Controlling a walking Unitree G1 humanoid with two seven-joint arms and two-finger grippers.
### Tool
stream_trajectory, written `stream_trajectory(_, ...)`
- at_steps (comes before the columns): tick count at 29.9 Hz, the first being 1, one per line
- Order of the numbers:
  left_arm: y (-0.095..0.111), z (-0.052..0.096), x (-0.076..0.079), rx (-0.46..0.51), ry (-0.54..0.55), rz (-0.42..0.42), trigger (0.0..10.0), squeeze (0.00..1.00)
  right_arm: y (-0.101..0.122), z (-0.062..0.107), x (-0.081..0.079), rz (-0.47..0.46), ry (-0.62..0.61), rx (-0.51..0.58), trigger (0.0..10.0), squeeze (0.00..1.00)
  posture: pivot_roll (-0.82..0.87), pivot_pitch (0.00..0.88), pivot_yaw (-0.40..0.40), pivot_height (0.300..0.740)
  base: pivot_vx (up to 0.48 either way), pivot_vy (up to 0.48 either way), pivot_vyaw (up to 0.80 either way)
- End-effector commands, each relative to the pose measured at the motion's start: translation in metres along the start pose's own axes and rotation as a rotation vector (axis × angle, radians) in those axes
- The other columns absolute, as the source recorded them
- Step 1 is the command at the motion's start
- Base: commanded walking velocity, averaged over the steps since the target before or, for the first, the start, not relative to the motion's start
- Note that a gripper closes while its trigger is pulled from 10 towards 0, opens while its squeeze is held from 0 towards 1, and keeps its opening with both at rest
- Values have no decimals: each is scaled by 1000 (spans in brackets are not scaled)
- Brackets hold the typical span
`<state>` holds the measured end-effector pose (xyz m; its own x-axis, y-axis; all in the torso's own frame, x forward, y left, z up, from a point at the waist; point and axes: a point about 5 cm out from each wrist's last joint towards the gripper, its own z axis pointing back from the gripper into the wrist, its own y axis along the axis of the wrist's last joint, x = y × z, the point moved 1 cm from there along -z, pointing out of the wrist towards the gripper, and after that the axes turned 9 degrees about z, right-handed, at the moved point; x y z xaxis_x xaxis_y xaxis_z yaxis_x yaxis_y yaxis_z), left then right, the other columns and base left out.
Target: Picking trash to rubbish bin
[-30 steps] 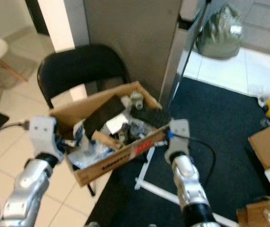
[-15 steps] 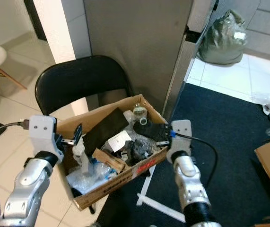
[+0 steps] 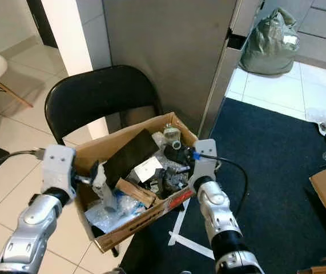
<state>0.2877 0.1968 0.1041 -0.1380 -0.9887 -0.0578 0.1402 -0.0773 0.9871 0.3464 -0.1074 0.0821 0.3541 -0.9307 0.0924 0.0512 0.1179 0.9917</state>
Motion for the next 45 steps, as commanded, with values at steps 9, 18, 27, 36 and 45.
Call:
stream_trajectory(9, -17, 7, 4, -124, -115, -79, 10000, 0, 8, -20, -67, 12, 272, -8, 10000, 0, 49, 159, -70, 740, 0, 0, 0)
stream_trajectory(18, -20, 16, 3, -141, -114, -66, 10000, 0, 26, -34, -80, -67, 266, 22, 10000, 0, 50, 179, -78, 740, 0, 0, 0)
stream_trajectory(27, -15, 15, 12, -114, -173, -43, 10000, 0, 30, -37, -81, -153, 281, 39, 10000, 1000, 45, 185, -73, 740, 0, 0, 0)
stream_trajectory(36, -12, 13, 12, -103, -170, -34, 10000, 0, 33, -38, -79, -173, 268, 49, 10000, 251, 44, 183, -71, 740, 0, 0, 0)
stream_trajectory(45, 0, 5, -2, -16, -4, 43, 10000, 0, 31, -26, -57, -370, 252, 130, 10000, 1000, 27, 165, -54, 740, 0, 0, 0)
